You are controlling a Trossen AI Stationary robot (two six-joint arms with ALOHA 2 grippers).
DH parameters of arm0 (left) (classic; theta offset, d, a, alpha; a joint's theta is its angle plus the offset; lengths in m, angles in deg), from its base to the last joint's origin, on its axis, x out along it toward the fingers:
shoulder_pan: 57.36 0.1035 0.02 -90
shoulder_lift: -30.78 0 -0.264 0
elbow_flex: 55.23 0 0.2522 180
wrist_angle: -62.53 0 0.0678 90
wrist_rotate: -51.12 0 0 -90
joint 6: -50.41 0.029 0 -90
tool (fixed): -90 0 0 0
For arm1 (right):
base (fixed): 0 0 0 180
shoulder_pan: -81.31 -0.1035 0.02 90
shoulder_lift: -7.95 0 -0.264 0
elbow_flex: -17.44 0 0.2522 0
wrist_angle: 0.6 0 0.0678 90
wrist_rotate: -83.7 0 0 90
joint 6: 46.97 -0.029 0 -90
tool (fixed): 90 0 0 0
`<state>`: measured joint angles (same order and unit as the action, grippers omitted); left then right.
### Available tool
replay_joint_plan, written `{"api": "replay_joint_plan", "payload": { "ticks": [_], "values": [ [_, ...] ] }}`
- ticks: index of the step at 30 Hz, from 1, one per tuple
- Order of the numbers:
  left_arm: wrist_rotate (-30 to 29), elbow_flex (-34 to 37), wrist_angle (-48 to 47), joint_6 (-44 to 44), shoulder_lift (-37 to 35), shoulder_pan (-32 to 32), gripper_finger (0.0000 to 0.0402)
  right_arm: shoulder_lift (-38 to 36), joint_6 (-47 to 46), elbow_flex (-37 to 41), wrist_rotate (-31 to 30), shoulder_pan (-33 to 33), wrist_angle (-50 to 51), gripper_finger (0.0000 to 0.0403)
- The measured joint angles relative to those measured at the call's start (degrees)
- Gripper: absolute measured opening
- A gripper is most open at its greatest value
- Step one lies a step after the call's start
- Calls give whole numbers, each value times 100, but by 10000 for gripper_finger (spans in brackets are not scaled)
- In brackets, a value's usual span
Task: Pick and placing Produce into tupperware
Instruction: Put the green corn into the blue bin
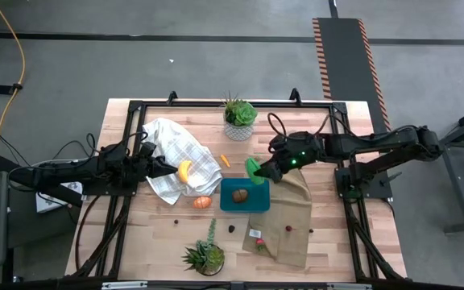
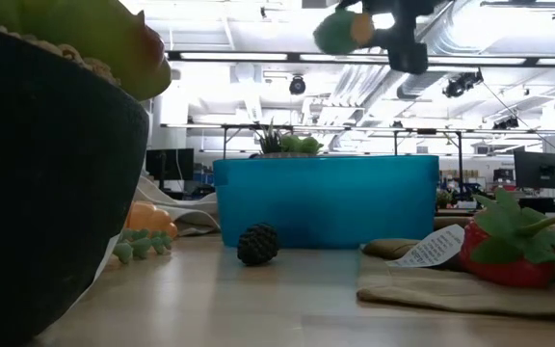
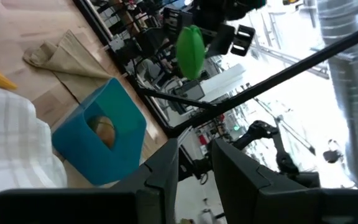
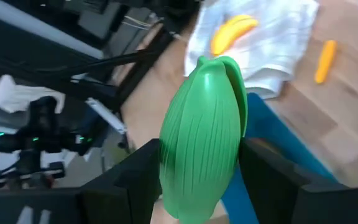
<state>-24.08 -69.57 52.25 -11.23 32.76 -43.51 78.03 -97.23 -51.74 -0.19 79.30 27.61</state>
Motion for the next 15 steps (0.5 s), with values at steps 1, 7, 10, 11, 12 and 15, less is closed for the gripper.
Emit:
{"api": "replay_joint_plan", "payload": {
  "ticks": [1,7,10,11,12,15],
  "values": [
    [14,1,0,-21,0,2,88,5,-22,0,-1,-30,-45,194],
    [272,2,115,-74,2,1,88,313,-25,-7,-6,-174,-227,194],
    [392,2,942,-166,4,0,88,538,-27,-7,-4,-225,-321,194],
    [386,2,1319,-173,4,0,88,598,-37,-7,-4,-231,-330,194],
    [374,-12,1686,-178,3,0,88,658,-61,-7,1,-231,-341,195],
    [368,-314,2077,-90,-3,0,88,808,-90,-7,59,-231,-385,195]
  ]
}}
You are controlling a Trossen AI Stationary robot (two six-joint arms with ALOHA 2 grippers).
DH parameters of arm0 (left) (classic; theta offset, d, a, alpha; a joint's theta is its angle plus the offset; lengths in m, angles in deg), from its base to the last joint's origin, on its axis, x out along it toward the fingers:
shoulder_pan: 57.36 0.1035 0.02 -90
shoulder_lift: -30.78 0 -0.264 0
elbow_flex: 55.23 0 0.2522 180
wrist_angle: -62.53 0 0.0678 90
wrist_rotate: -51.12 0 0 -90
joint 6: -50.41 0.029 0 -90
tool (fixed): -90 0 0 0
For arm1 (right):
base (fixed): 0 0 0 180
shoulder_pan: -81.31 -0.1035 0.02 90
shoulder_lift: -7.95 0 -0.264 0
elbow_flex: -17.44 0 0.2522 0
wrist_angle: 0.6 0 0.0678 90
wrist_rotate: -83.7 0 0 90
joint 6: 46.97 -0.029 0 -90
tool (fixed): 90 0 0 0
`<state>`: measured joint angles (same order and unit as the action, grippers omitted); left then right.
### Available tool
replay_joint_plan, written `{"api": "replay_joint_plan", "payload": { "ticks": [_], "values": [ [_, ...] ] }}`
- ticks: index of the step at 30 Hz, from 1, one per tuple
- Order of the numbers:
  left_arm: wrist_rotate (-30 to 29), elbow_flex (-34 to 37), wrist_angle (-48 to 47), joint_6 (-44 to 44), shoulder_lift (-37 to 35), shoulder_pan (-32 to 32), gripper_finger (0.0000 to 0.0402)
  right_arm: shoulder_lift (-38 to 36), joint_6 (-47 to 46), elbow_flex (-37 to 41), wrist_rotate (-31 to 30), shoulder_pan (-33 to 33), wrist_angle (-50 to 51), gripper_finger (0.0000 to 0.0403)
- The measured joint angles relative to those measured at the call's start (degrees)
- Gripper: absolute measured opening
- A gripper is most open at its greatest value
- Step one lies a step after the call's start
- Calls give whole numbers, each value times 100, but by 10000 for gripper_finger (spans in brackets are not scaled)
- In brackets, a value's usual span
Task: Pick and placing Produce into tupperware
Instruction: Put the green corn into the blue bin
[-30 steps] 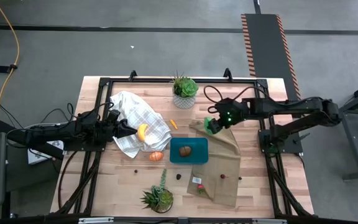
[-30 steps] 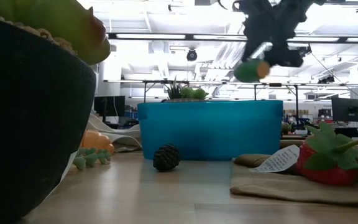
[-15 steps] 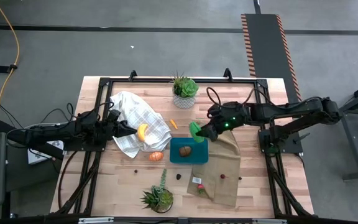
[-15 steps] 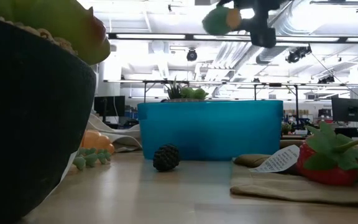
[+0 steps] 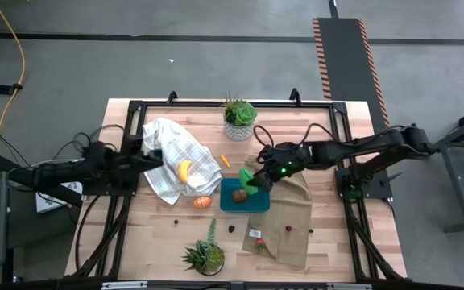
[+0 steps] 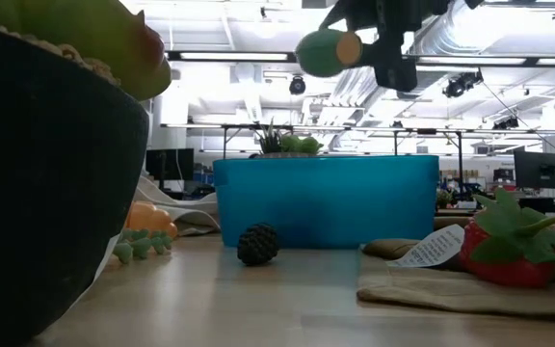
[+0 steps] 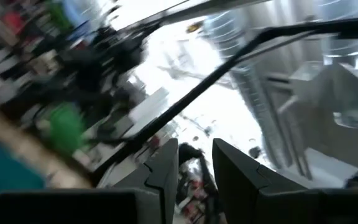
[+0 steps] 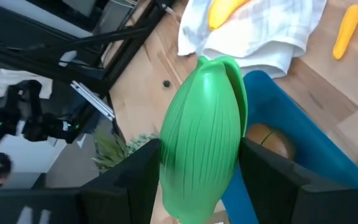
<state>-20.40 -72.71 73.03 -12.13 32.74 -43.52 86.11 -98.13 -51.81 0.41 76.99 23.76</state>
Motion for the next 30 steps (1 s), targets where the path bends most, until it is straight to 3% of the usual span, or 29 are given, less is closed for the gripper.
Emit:
{"api": "replay_joint_plan", "payload": {
  "ticks": [8,15,23,30],
  "values": [
    [104,-1584,-2305,1170,253,0,88,316,-44,0,96,-37,-14,195],
    [-60,-2985,-4568,2333,1098,0,88,368,-108,0,92,-37,2,195],
    [-71,-3793,-5244,2845,2081,0,88,368,-76,-38,-66,-164,153,195],
    [135,-4098,-5321,2976,2593,0,87,487,446,-807,-367,-216,1252,195]
  ]
}}
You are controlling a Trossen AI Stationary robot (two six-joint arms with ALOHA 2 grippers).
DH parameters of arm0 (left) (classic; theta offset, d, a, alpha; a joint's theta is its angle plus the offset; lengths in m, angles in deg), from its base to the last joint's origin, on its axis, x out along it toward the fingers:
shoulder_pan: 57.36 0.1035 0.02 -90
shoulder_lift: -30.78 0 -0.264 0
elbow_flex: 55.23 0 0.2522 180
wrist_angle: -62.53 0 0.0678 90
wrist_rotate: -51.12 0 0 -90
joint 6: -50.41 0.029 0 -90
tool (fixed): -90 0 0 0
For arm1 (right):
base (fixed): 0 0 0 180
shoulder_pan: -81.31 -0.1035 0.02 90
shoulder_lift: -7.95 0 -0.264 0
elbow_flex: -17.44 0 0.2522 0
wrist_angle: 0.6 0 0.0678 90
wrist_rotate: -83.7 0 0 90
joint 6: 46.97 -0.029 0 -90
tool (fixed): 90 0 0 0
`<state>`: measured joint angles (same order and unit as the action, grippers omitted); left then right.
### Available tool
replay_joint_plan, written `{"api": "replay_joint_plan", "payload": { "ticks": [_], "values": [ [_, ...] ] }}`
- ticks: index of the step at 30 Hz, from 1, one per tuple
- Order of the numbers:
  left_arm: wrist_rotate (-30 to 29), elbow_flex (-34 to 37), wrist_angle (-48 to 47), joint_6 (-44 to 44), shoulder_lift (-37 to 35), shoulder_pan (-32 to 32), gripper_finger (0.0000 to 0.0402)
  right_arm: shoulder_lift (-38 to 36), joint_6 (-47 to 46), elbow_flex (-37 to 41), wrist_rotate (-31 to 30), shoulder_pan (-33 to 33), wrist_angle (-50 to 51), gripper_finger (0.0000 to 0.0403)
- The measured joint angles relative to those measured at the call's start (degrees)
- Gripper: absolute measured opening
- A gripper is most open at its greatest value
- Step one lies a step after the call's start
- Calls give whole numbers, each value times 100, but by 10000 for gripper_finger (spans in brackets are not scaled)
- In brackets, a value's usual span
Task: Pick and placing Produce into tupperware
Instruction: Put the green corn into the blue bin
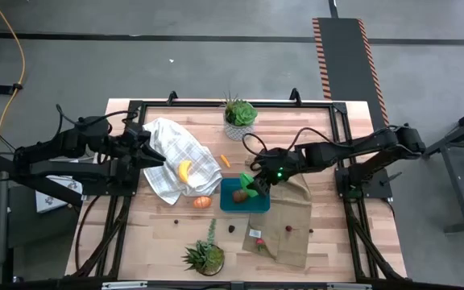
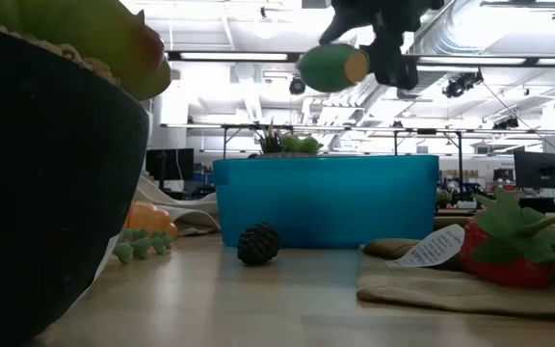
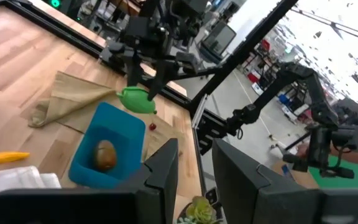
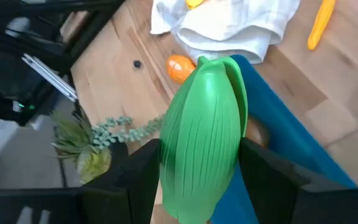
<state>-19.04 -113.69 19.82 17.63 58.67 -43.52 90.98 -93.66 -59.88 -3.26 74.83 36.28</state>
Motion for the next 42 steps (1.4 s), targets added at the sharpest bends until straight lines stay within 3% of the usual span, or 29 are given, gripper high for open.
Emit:
{"api": "replay_joint_plan", "payload": {
  "ticks": [13,20,42],
  "values": [
    [164,-178,-155,0,200,0,87,1380,843,-1935,10,6,2407,195],
    [65,-176,-342,-1,208,0,88,2134,1113,-2726,111,-4,3085,195],
    [-35,-175,-664,112,239,0,88,2422,123,-2563,-245,-195,3464,195]
  ]
}}
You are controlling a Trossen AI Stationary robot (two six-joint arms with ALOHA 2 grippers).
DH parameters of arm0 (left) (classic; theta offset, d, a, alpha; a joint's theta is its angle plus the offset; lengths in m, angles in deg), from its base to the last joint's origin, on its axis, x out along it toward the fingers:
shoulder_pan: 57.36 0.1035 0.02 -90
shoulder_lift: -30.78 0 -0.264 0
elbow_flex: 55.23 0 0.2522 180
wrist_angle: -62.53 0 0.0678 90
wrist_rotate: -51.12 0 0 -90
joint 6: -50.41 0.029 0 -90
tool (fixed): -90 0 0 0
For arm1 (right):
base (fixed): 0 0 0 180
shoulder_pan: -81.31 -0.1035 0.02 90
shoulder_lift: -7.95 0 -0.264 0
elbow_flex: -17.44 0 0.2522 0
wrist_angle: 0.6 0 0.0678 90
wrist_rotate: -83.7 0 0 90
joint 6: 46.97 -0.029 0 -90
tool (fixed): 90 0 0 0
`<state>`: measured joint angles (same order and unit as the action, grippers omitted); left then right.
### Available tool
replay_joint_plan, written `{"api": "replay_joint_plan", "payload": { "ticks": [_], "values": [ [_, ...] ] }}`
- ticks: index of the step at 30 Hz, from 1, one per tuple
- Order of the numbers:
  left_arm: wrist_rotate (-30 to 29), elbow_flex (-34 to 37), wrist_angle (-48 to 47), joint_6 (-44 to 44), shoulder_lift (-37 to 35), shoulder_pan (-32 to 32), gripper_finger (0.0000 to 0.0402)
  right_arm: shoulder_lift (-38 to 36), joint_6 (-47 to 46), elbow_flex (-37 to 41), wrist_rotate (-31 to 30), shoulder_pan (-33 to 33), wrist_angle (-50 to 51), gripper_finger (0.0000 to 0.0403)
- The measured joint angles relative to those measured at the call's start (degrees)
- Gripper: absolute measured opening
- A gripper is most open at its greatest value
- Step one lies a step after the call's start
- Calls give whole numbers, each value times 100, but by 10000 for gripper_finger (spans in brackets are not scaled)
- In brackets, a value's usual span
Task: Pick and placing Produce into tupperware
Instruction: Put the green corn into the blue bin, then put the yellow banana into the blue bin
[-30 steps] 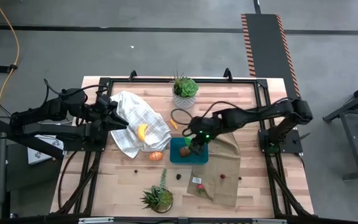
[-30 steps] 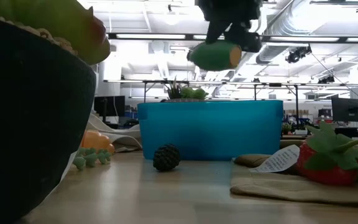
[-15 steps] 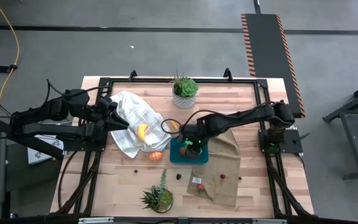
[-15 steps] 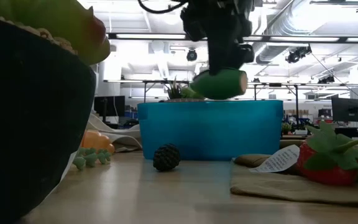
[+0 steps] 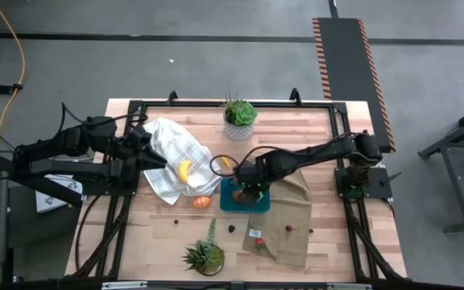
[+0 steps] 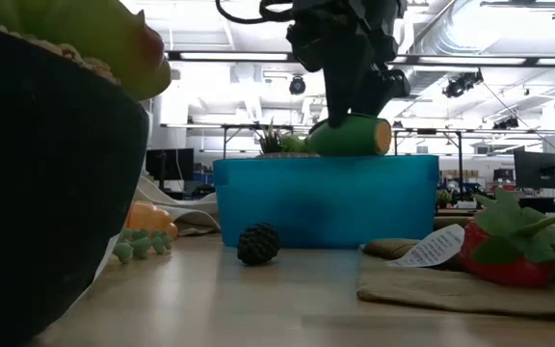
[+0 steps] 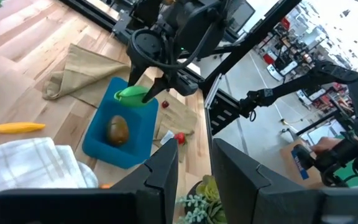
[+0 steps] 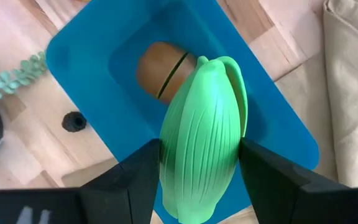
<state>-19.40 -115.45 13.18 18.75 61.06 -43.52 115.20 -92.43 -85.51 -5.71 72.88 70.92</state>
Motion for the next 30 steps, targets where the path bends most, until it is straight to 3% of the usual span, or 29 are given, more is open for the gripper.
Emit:
{"api": "replay_joint_plan", "payload": {
  "ticks": [17,30],
  "values": [
    [28,2,-197,35,-2,2,88,167,-265,7,33,-24,98,195],
    [48,2,-208,88,-2,1,88,167,-163,7,107,-26,100,228]
  ]
}}
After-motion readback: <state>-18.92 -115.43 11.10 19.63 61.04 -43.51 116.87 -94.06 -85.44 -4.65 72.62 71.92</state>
